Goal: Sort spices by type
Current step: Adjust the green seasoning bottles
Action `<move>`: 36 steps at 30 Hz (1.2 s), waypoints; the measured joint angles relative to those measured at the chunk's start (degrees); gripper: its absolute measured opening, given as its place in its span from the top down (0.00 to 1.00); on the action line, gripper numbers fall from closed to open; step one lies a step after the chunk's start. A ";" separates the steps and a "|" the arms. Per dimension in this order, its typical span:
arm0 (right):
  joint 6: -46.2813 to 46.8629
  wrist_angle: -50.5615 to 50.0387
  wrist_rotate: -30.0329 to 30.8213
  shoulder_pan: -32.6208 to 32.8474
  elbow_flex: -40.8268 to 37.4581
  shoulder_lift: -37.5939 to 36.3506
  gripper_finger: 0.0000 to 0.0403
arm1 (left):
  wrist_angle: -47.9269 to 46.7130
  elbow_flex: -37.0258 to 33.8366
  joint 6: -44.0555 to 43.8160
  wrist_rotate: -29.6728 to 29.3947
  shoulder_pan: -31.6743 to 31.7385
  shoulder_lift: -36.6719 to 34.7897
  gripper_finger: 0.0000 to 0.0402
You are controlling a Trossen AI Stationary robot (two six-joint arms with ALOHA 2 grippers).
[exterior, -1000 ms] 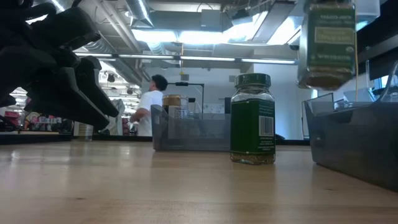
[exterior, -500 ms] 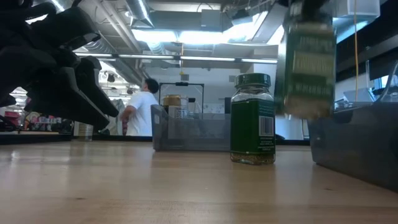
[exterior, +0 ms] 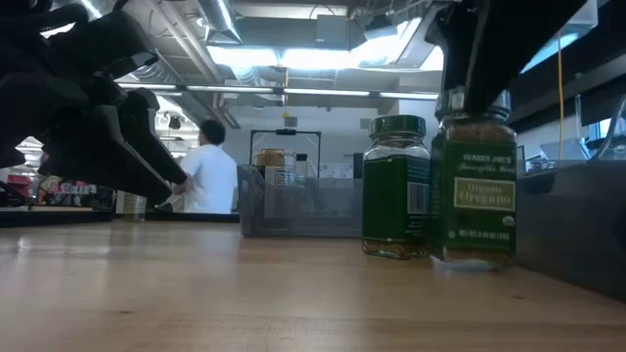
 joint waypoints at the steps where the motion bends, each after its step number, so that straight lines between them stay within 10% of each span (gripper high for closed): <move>1: 0.00 0.07 0.18 0.00 0.00 -0.02 0.47 | 0.00 0.00 0.01 0.00 0.02 0.00 0.29; 22: 0.22 0.46 -1.38 -0.02 0.13 -0.71 0.24 | 0.00 0.00 0.00 0.00 0.01 0.00 0.29; 36: 10.43 -21.72 -4.34 6.64 6.67 -5.20 0.25 | -0.31 0.00 -0.14 0.00 0.01 0.00 0.29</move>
